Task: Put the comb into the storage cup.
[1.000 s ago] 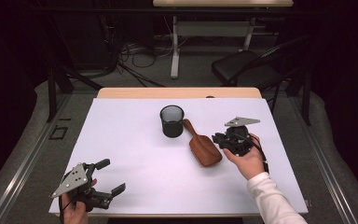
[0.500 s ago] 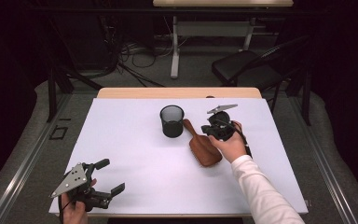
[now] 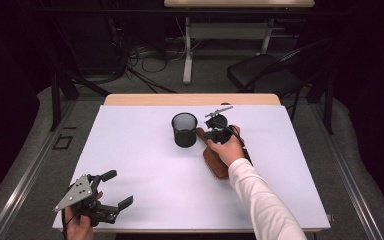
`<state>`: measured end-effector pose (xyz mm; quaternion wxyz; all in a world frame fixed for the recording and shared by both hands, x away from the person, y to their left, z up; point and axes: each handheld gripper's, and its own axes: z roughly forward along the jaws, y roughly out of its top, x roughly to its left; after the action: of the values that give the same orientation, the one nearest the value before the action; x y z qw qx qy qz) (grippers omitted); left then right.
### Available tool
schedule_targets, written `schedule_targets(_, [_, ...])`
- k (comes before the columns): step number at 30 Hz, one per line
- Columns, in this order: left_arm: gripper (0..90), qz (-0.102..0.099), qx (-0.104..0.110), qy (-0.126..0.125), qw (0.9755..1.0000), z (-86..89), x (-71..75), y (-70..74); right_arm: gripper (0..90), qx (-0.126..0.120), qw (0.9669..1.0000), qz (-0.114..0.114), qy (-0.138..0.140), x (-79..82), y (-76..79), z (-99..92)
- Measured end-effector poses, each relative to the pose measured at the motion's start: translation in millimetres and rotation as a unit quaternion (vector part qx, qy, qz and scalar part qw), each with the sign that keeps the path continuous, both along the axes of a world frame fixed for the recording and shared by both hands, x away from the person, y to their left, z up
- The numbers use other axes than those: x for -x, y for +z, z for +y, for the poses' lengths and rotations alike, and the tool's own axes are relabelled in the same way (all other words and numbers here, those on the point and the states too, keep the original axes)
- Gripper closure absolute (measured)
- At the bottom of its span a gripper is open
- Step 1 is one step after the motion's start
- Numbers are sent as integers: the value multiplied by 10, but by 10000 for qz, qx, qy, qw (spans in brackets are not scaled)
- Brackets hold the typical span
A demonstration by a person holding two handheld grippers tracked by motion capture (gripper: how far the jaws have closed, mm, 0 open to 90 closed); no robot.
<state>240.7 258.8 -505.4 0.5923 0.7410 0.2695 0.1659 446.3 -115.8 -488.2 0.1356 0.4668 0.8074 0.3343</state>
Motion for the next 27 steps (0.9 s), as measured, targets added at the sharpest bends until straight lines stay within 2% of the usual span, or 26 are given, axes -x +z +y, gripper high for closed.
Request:
schedule_targets(3, [4, 56, -58, -103, 9999, 11, -6, 7, 900, 50, 9999, 131, -49, -53, -42, 43])
schedule_targets(5, [4, 25, -31, -28, 10000, -2, -5, 0, 900, 196, 9997, 133, -6, -80, -71, 83])
schedule_targets(12, [4, 32, -21, -28, 10000, 7, -7, 0, 900, 367, 9988, 316, 21, -131, -149, 162])
schedule_targets(22, [4, 41, -36, -11, 10000, 7, -11, -1, 900, 636, 9958, 616, 222, -149, -258, 192])
schedule_targets(27, [4, 25, -31, -5, 10000, 8, -9, -2, 900, 800, 9936, 764, 222, -163, -319, 194])
